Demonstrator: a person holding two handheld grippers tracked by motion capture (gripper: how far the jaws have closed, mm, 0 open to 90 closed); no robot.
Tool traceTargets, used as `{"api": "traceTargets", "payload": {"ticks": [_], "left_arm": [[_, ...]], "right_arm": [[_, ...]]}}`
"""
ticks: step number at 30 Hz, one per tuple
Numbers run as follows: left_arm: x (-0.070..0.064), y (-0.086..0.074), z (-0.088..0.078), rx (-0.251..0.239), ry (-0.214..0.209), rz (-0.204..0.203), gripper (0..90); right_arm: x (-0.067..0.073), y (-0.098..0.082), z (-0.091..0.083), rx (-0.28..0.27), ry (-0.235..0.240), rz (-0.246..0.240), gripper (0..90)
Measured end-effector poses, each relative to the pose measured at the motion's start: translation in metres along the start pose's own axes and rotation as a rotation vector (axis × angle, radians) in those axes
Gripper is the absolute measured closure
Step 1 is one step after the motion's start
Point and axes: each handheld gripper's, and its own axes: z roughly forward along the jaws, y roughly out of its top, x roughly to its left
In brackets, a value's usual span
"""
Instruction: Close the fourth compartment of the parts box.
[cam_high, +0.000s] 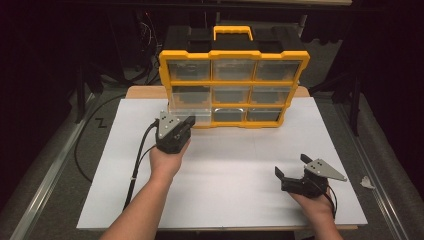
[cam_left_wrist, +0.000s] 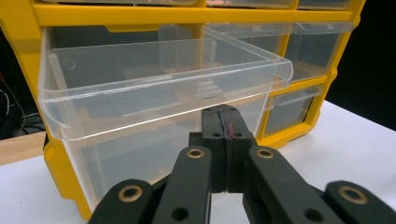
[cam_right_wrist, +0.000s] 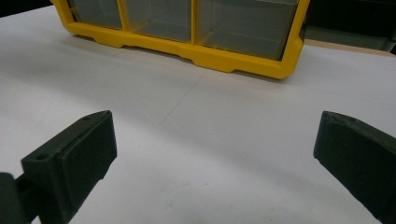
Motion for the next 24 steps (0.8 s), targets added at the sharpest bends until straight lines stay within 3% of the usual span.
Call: {"api": "traceTargets", "payload": {"ticks": [16,24], "left_arm": [[-0.0014,0.0042,0.0006,-0.032,0.023,0.04,89.8],[-0.001,0.0078,0.0041,-0.046,0.028,0.025,89.8]], "right_arm": [[-0.0005,0.0003,-0.0004,-0.004,-0.009,0.004,0.7],[-0.0006,0.0004,-0.0003,-0.004,-0.009,0.005,0.6]]}}
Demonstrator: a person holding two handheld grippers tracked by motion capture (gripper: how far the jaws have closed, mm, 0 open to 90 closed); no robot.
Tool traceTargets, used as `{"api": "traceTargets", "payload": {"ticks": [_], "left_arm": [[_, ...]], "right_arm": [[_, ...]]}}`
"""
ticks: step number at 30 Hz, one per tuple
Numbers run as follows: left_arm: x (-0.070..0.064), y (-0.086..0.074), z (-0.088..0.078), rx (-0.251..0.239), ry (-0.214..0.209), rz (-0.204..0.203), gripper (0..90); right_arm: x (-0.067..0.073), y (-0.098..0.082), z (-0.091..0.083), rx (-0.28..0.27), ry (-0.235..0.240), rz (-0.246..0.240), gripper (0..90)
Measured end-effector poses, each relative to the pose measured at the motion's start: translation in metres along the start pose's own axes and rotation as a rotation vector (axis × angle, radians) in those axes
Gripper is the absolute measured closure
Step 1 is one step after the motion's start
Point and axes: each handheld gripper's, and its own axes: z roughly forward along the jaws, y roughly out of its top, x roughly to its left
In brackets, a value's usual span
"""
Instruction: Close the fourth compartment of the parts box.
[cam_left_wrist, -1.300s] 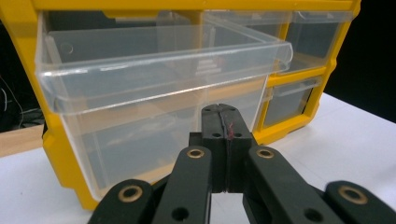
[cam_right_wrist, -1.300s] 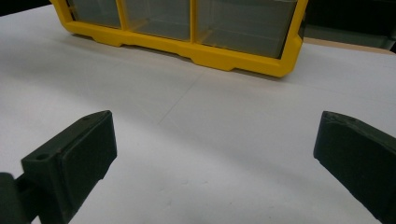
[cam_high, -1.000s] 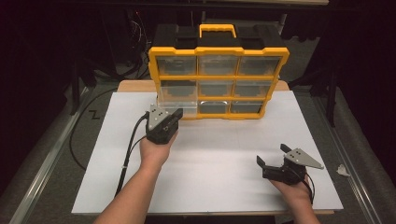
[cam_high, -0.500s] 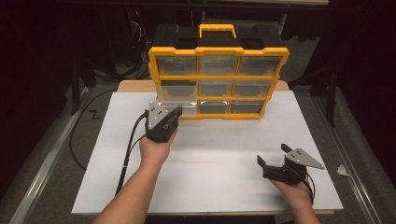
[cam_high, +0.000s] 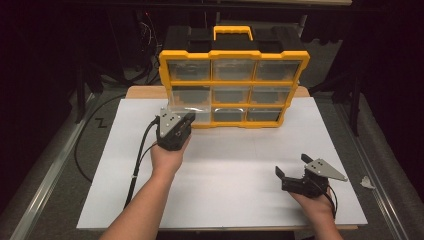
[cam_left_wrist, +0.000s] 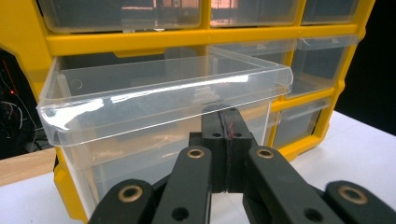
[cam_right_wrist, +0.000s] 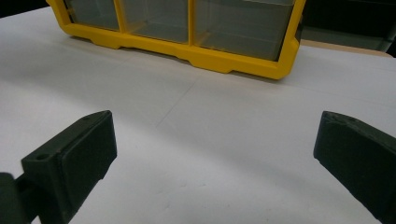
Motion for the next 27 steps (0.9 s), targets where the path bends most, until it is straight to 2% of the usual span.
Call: {"api": "traceTargets", "payload": {"ticks": [9,12,16,27], "left_arm": [[0.002,0.002,0.004,0.005,0.004,0.013,89.8],[0.005,0.001,0.006,0.018,0.014,-0.017,89.8],[0.011,0.0,0.009,0.024,0.026,-0.026,89.8],[0.02,0.001,0.022,0.042,0.049,-0.031,89.8]], "right_arm": [[0.0,0.0,0.0,-0.001,0.002,0.002,0.7],[0.0,0.0,0.0,0.0,0.002,0.003,0.7],[0.0,0.0,0.0,0.001,0.003,0.004,0.7],[0.001,0.0,0.0,0.0,0.005,0.005,0.6]]}}
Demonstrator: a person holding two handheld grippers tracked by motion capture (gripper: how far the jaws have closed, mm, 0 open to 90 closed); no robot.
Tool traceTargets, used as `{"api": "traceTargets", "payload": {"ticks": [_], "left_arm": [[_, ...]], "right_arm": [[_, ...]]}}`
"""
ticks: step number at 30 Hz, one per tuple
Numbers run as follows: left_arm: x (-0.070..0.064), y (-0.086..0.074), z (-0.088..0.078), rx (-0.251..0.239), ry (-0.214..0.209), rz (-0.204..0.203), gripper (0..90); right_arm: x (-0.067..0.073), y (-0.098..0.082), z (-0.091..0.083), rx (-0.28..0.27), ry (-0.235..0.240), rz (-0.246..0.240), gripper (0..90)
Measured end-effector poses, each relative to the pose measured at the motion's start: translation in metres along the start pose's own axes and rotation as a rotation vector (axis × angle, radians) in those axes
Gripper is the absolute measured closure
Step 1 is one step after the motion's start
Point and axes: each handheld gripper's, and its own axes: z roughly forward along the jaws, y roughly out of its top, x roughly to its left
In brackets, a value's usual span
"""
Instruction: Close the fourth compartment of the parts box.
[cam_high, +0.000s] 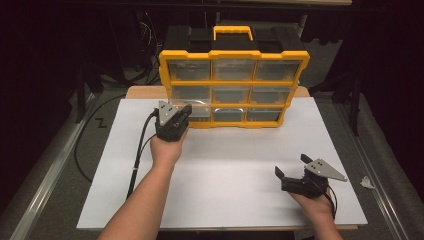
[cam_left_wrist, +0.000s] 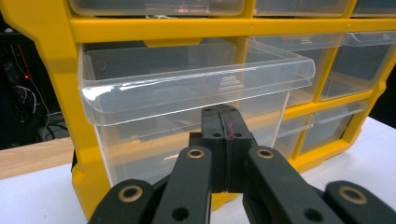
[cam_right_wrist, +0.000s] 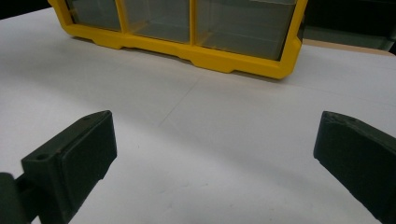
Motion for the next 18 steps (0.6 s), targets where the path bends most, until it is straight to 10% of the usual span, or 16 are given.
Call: {"api": "traceTargets", "payload": {"ticks": [18], "left_arm": [[0.008,0.009,0.03,0.011,0.043,0.01,89.8]], "right_arm": [[-0.001,-0.001,0.001,-0.002,0.007,0.01,0.7]]}}
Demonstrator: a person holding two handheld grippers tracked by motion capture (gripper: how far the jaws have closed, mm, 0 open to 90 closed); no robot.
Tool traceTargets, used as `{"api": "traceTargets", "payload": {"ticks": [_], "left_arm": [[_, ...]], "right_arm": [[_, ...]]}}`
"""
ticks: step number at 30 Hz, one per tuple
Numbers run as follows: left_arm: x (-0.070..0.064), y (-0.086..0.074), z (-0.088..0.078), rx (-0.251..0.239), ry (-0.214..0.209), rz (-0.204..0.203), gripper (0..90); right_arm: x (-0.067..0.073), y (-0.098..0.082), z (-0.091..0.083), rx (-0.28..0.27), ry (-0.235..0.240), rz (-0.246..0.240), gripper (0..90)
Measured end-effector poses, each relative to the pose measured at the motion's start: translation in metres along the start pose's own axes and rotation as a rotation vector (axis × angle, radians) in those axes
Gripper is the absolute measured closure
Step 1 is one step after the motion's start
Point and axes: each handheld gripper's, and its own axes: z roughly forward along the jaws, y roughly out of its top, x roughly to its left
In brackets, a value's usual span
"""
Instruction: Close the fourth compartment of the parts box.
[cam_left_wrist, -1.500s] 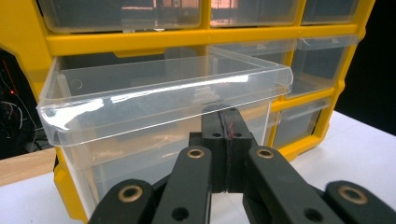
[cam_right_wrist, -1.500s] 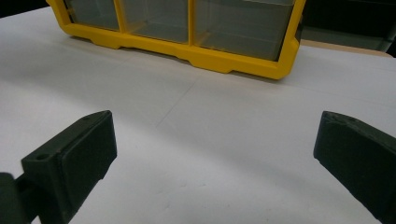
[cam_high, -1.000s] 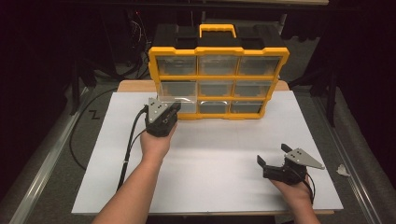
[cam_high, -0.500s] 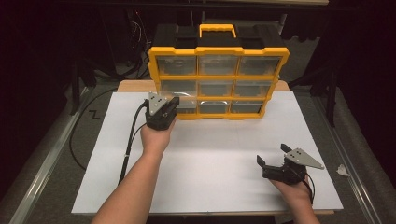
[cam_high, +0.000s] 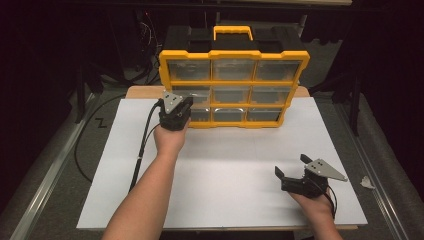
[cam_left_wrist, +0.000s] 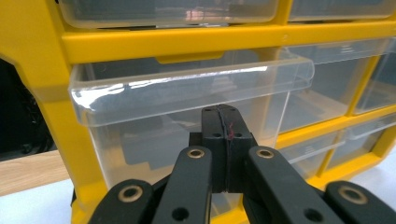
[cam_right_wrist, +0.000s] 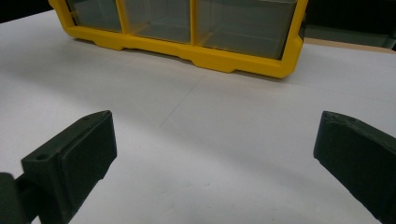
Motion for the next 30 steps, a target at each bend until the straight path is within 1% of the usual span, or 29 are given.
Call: {"api": "traceTargets", "payload": {"ticks": [3,10,16,21,24,26,27,30], "left_arm": [[0.001,0.001,0.006,0.012,0.014,0.004,89.8],[0.001,0.003,0.018,0.031,0.029,0.001,89.8],[0.004,0.001,0.023,0.05,0.055,-0.025,89.8],[0.004,0.0,0.024,0.05,0.059,-0.025,89.8],[0.003,-0.001,0.023,0.059,0.045,-0.033,89.7],[0.0,-0.004,0.02,0.063,0.023,-0.033,89.6],[-0.002,-0.007,0.017,0.055,0.011,-0.036,89.6],[-0.009,-0.016,0.007,0.051,-0.019,-0.016,89.5]], "right_arm": [[0.0,0.0,0.0,-0.003,0.0,0.001,0.7],[0.0,0.0,0.0,-0.005,0.003,0.003,0.7],[-0.002,0.0,-0.001,-0.006,0.002,0.015,0.6],[-0.004,0.0,-0.001,-0.011,0.003,0.018,0.7],[-0.004,-0.001,0.0,-0.009,0.003,0.02,0.7],[-0.003,0.0,0.001,-0.007,0.005,0.018,0.7],[-0.003,0.0,0.001,-0.007,0.005,0.018,0.7],[-0.002,-0.001,0.002,-0.008,0.011,0.019,0.7]]}}
